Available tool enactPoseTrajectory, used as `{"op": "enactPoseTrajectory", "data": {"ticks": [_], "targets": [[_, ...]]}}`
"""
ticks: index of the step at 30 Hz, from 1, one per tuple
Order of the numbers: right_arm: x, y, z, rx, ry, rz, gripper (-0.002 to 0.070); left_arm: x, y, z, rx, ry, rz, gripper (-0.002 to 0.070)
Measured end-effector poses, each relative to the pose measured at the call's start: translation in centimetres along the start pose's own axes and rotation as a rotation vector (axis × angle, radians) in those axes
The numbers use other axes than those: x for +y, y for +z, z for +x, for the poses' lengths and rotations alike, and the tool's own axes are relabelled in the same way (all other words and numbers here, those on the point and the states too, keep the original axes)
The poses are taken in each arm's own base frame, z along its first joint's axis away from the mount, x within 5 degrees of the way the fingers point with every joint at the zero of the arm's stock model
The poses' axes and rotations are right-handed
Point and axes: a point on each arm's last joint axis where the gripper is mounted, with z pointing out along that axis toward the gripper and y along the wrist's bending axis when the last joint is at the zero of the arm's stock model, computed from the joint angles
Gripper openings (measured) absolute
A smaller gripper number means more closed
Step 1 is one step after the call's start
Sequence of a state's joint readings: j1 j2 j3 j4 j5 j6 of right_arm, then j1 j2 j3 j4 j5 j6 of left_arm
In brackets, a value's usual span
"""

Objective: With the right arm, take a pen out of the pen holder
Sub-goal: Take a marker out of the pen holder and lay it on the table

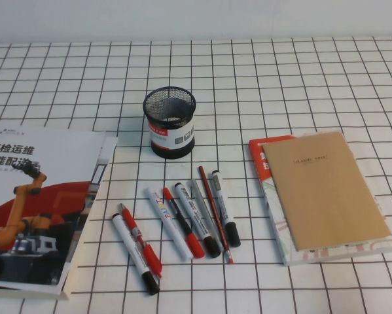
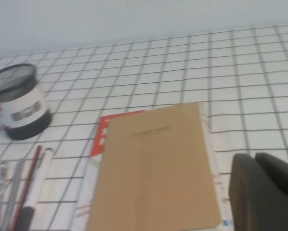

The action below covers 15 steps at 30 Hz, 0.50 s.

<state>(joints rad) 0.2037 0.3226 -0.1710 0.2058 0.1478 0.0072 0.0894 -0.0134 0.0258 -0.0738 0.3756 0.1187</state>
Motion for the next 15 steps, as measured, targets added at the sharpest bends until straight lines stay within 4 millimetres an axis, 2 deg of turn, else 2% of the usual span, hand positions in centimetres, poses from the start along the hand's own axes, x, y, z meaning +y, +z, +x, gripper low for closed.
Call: {"op": "enactPoseTrajectory", "data": {"ticks": [6,11,15], "targets": [[-1.9,-1.1,3.7,-0.105,0.032,0.138,-0.0015,0.0,0.0,0.0,0.0,0.0,0.0,-0.0003],[-2.0,-1.8,4.2,-0.186,-0.072,0.148,-0.0015,0.0,0.0,0.0,0.0,0.0,0.0,-0.0003],[-2.0,-1.9,5.0,-0.117,-0.089,0.15,-0.0015,0.0,0.0,0.0,0.0,0.0,0.0,-0.0003]]}}
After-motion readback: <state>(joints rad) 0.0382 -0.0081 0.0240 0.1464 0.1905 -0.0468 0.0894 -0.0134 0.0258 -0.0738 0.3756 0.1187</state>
